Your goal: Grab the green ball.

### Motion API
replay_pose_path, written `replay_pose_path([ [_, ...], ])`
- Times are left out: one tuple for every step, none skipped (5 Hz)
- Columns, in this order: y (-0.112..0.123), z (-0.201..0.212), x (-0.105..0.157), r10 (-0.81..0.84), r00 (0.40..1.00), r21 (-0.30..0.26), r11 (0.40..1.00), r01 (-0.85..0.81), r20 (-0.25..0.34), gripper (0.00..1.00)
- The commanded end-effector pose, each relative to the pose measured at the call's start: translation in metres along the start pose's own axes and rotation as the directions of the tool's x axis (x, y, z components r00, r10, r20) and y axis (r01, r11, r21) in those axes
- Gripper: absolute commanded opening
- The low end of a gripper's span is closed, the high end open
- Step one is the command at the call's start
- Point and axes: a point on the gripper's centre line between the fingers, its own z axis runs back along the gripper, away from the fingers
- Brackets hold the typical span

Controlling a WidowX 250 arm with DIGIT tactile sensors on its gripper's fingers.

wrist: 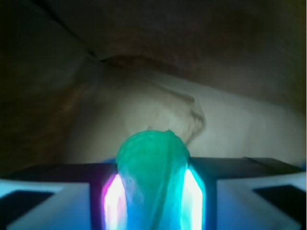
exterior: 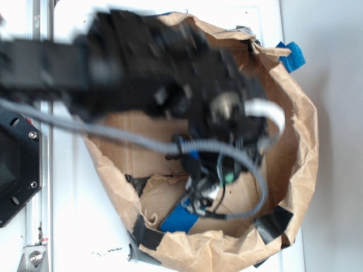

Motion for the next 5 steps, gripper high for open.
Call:
replay_pose_path([
  [0.02, 0.086, -0.003, 0.259, 0.964, 0.022, 0.965, -0.261, 0.053, 0.0],
  [0.019, 0.096, -0.005, 0.392, 0.92, 0.167, 0.905, -0.391, 0.032, 0.0],
  [-0.012, 0.096, -0.047, 0.344, 0.939, 0.292, 0.901, -0.322, -0.025, 0.0],
  [-0.029, 0.096, -0.068, 0.322, 0.947, 0.321, 0.898, -0.301, -0.012, 0.0],
  [-0.025, 0.089, -0.052, 0.317, 0.948, 0.323, 0.898, -0.298, -0.006, 0.0],
])
